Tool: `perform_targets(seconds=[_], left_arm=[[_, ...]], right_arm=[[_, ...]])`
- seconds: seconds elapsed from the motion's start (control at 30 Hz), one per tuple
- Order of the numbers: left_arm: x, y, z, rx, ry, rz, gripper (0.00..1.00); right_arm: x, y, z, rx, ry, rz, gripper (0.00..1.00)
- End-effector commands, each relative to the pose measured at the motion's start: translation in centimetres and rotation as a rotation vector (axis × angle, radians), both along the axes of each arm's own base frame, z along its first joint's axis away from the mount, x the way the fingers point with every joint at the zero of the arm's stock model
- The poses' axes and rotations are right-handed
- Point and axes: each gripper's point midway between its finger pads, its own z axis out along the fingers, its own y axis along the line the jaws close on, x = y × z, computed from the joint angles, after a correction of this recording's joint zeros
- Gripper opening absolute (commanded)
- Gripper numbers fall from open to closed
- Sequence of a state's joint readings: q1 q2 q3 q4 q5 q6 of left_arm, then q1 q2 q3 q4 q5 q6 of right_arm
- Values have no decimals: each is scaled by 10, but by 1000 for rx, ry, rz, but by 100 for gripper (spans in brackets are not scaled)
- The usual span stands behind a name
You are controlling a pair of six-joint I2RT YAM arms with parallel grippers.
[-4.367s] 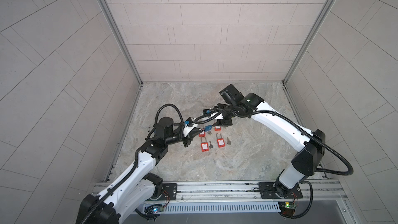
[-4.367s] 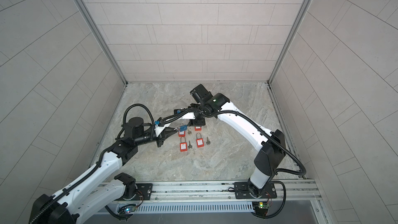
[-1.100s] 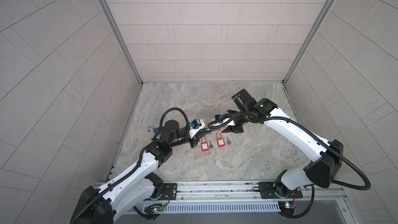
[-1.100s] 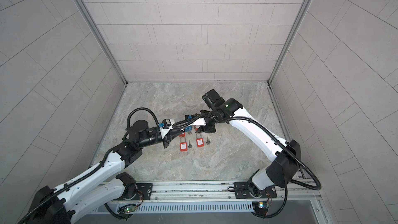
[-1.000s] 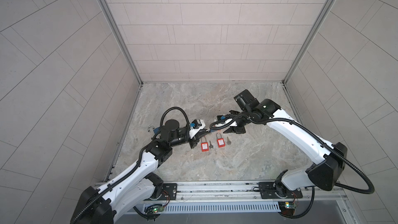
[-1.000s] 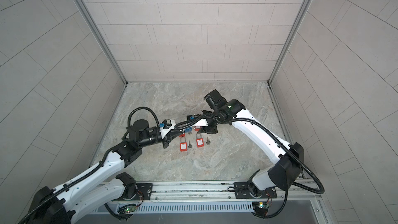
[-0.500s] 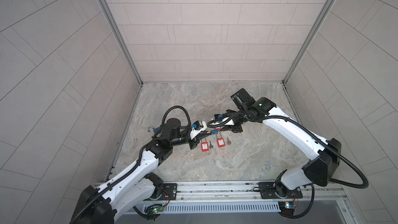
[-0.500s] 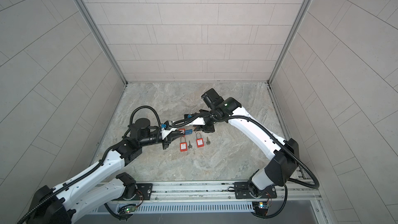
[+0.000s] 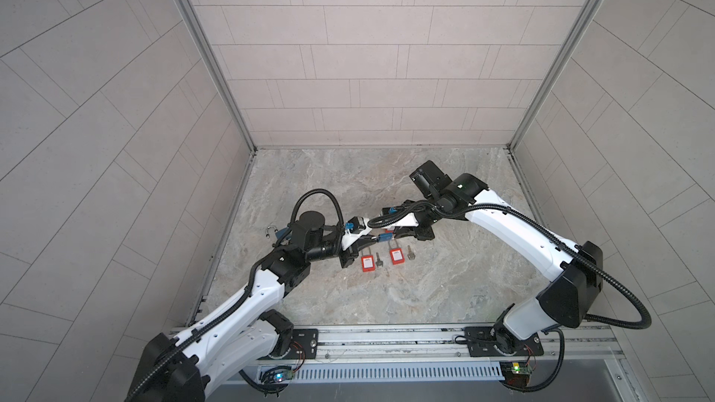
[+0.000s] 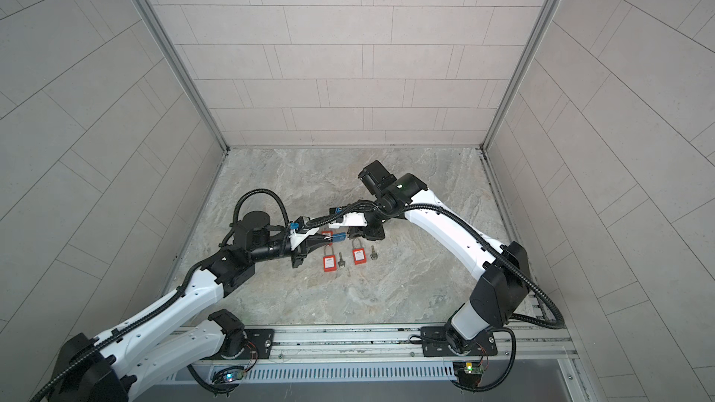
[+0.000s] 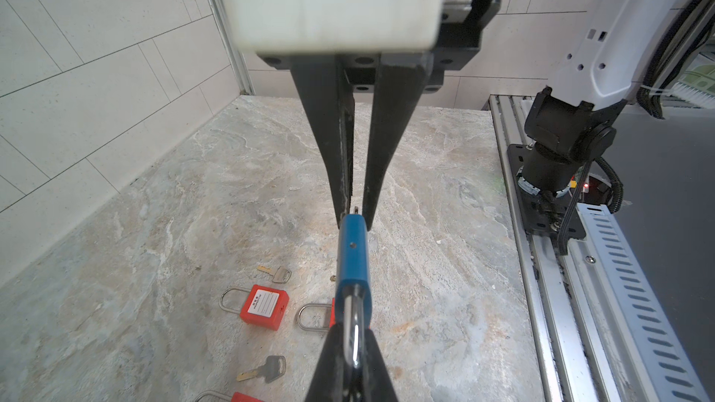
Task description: Lock with the key
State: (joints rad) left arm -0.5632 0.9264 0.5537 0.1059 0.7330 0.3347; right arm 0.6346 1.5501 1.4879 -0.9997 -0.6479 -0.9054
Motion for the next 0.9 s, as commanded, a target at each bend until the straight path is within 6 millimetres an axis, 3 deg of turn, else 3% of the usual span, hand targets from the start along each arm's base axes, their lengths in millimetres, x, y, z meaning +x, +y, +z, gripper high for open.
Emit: perform_targets(seconds=[0.0, 0.2, 0.63, 0.87], left_arm=[[2, -4, 26, -38, -83, -28, 0], [0, -1, 22, -9, -79, -29, 0], [6, 27, 19, 61, -69, 33, 0], [8, 53, -3, 245, 40, 50, 0]], right_arm=[[-4, 1, 4, -1, 5, 26, 9], [-2, -3, 3, -22, -17, 24, 0], [9, -37, -31, -151, -16, -63, 0], [28, -41, -35, -107, -5, -216, 0]])
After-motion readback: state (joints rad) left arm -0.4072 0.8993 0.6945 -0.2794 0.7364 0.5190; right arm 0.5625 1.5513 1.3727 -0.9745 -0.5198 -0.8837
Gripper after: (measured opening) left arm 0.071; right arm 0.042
